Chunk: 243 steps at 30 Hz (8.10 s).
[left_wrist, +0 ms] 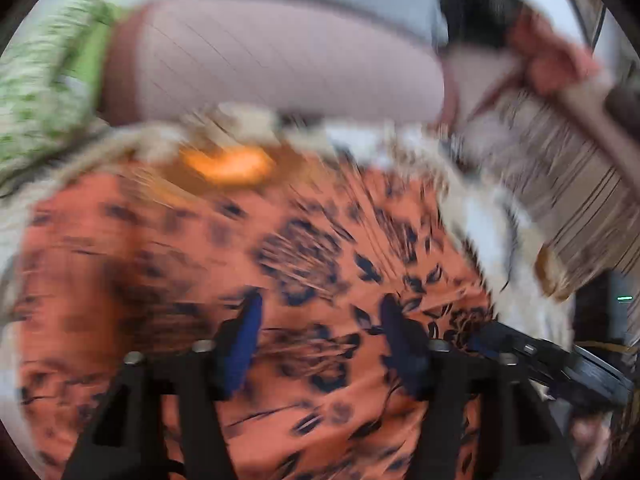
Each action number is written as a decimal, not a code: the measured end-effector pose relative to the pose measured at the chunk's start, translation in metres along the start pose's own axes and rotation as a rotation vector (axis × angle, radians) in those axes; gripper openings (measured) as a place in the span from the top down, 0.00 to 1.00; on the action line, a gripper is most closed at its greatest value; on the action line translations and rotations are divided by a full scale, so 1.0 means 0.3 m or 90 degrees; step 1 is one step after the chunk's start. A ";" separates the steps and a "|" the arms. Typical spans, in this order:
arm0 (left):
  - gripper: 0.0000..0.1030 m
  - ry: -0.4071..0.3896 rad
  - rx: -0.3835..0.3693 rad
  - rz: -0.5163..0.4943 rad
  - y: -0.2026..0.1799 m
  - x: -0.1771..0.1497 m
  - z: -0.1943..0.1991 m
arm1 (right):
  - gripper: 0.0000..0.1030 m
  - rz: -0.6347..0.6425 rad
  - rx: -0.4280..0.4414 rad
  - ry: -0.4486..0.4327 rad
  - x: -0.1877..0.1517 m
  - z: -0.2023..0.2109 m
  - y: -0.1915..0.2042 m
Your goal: Fold small clothes
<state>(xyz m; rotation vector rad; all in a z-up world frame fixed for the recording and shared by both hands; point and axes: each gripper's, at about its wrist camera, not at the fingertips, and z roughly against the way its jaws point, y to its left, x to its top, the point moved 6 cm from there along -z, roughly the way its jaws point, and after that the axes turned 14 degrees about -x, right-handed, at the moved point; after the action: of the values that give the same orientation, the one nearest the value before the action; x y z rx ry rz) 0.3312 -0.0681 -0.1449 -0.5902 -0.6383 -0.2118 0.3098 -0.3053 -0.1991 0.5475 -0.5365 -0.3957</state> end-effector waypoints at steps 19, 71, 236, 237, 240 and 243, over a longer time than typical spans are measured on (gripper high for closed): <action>0.23 0.006 0.296 0.067 0.565 -0.220 0.235 | 0.89 0.203 -0.221 0.011 0.208 -0.224 0.293; 0.19 -0.029 0.139 0.185 0.470 -0.397 0.513 | 0.17 0.169 -0.093 0.059 0.094 0.163 0.113; 0.38 -0.023 0.089 0.129 0.507 -0.434 0.570 | 0.42 0.300 -0.211 0.032 -0.098 0.107 -0.071; 0.38 -0.022 0.094 0.128 0.513 -0.432 0.557 | 0.42 0.311 -0.218 0.039 -0.107 0.089 -0.073; 0.41 -0.024 0.086 0.119 0.516 -0.420 0.538 | 0.51 0.330 -0.227 0.037 -0.121 0.068 -0.071; 0.65 0.009 0.097 0.110 0.516 -0.425 0.511 | 0.64 0.331 -0.230 0.044 -0.125 0.067 -0.074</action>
<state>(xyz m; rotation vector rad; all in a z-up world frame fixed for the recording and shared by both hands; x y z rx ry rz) 0.2102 0.1479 -0.1941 -0.4931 -0.5811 -0.0048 0.2639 -0.3123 -0.2112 0.0615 -0.5055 0.0264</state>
